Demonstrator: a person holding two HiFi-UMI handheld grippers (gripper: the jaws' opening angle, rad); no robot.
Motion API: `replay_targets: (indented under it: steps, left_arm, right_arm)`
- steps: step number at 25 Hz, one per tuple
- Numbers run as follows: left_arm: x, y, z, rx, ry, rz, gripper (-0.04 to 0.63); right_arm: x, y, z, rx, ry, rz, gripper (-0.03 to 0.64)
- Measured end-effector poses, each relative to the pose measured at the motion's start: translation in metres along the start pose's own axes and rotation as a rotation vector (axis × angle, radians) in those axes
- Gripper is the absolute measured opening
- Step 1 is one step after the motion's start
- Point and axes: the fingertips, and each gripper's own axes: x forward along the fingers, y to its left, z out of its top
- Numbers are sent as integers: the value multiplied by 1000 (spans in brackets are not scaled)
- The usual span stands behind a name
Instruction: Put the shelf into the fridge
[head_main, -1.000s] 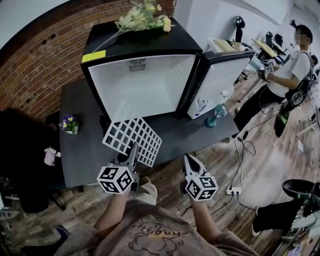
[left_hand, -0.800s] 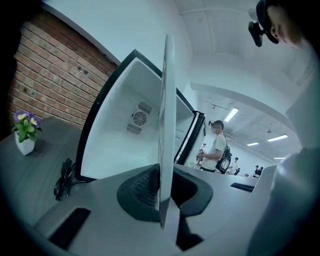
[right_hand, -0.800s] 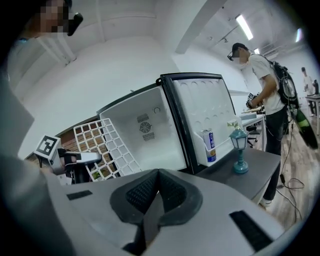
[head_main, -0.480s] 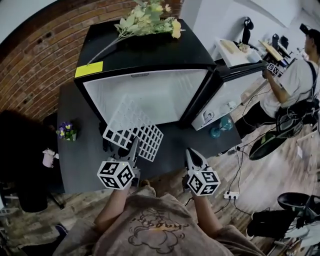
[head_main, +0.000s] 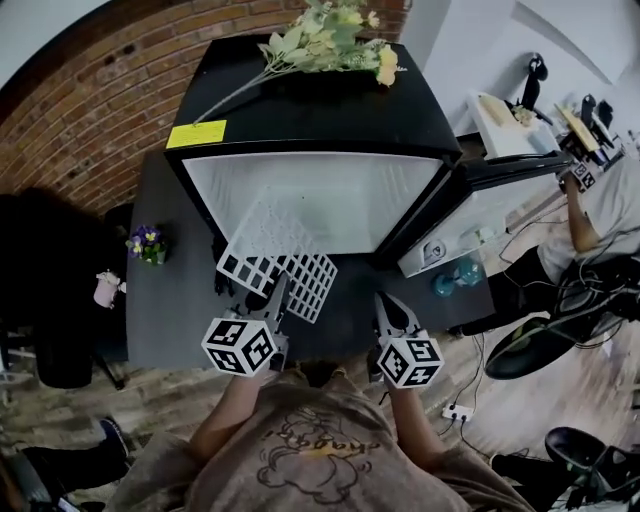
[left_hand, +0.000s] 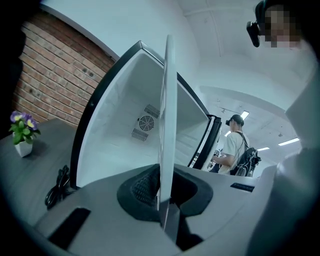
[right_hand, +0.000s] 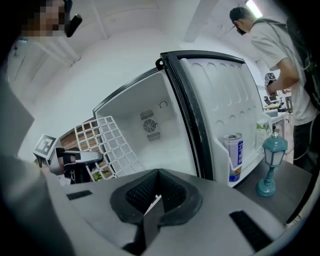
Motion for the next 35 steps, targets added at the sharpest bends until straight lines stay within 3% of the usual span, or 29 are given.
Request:
replay_targets:
  steps: [12,19,25,35]
  left_arm:
    - [-17,-17,-11,-66,-125,207,48]
    - [-37,-18,-14,-103,-171,270,48]
    - [-44,-5,-14,-260,-221,246,48]
    - [-33,1,-14,-557,-299,113,48]
  right_arm:
    - [10,-7,7,-75,70,248,0]
    - [11,-1,2,-97,89,320,0]
    - [6,3,6,-111,77,314,0]
    - [-9,-21,22,-94,19,221,0]
